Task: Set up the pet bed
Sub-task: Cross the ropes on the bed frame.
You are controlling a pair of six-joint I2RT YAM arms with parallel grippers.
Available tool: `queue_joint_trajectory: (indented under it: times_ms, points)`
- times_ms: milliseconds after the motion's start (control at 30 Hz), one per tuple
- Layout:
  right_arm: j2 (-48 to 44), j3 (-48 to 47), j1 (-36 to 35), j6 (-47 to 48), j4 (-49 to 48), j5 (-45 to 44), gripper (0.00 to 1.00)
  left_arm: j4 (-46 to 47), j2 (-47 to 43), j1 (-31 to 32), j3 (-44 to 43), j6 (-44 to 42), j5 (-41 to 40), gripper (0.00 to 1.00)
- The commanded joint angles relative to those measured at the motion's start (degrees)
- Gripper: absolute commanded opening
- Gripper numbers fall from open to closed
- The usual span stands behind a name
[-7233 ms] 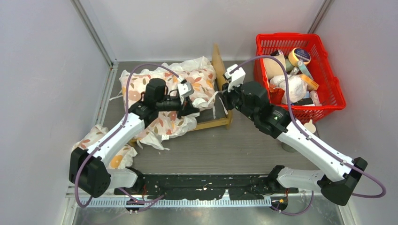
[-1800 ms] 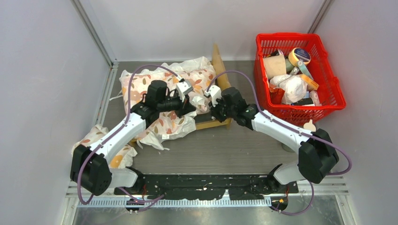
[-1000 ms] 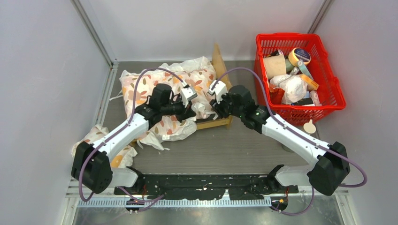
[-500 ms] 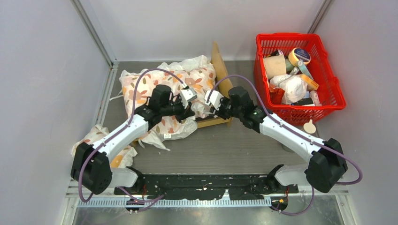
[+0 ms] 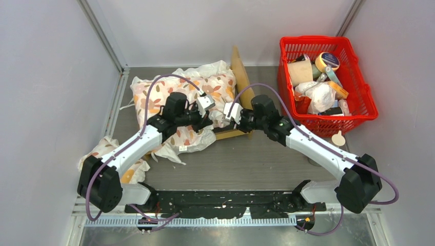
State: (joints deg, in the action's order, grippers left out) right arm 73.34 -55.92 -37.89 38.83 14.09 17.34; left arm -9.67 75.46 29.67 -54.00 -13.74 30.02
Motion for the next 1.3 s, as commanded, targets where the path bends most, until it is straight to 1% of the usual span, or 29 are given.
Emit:
queue_joint_trajectory:
  times_ms: [0,67,233,333,367,400,433,467,500,567,600,700,867,1000,1067,1200,1233,1267]
  points:
    - [-0.45,-1.99,-0.51,0.09,1.1,0.95,0.38,1.6,-1.64,-0.36,-0.82,-0.09,-1.43,0.0]
    - [-0.06,-1.83,-0.58,-0.02,1.31,-0.07,0.4,1.37,-1.73,-0.4,-0.91,-0.15,-1.4,0.0]
    - [0.38,-1.41,-1.32,-0.37,2.92,-1.25,0.4,0.62,-1.46,-0.62,-1.48,-0.18,-1.82,0.0]
    - [0.09,-0.05,-1.71,-1.54,0.21,-3.18,0.41,0.53,-1.35,-0.61,-1.86,-0.07,-1.51,0.0]
    - [0.25,0.38,-1.73,-2.57,-1.17,-4.02,0.4,0.45,-1.29,-0.66,-1.92,0.0,-1.54,0.0]
    - [0.76,0.42,-1.74,-3.21,-1.7,-5.73,0.38,0.44,-1.21,-0.71,-1.91,0.02,-1.46,0.0]
    - [0.97,0.21,-1.7,-4.26,-2.13,-6.39,0.31,0.44,-1.24,-0.67,-1.98,0.07,-1.45,0.0]
    - [1.49,0.16,-1.74,-4.71,-2.4,-7.31,0.27,0.49,-1.2,-0.67,-1.94,0.11,-1.44,0.0]
    - [1.88,0.23,-1.75,-5.45,-2.84,-7.49,0.17,0.43,-1.2,-0.64,-1.91,0.16,-1.32,0.0]
    - [2.14,0.64,-1.75,-6.07,-3.25,-6.91,0.07,0.44,-1.21,-0.67,-1.97,0.29,-1.24,0.0]
    - [2.19,0.77,-1.75,-6.21,-3.31,-5.64,0.06,0.44,-1.26,-0.67,-1.95,0.33,-1.23,0.0]
    - [2.45,1.33,-1.83,-6.49,-3.19,-2.62,0.05,0.35,-1.12,-0.68,-1.94,0.38,-1.21,0.0]
    - [3.19,2.92,-1.97,-6.7,-4.07,-0.18,0.05,0.53,-1.11,-0.67,-1.54,0.7,-0.95,0.0]
    - [3.18,3.15,-2.31,-8.21,-3.62,2.09,0.05,-1.21,-1.19,-0.71,-1.44,0.87,-1.36,0.0]
    - [2.71,3.85,-2.31,-8.66,-4.32,1.36,0.05,-1.47,-1.51,-0.69,-0.87,0.65,-1.72,0.0]
    - [2.51,3.88,-2.39,-9.45,-5.76,-3.82,0.05,-1.22,-1.31,-0.64,-0.21,0.6,-1.93,0.0]
    - [2.56,3.05,-2.37,-10.04,-5.84,-4.39,0.06,-1.3,-1.28,-0.71,-0.23,0.64,-2.02,0.0]
    - [2.41,2.64,-2.37,-10.42,-5.89,-5.03,0.1,-1.25,-1.34,-0.63,-0.29,0.7,-2.06,0.0]
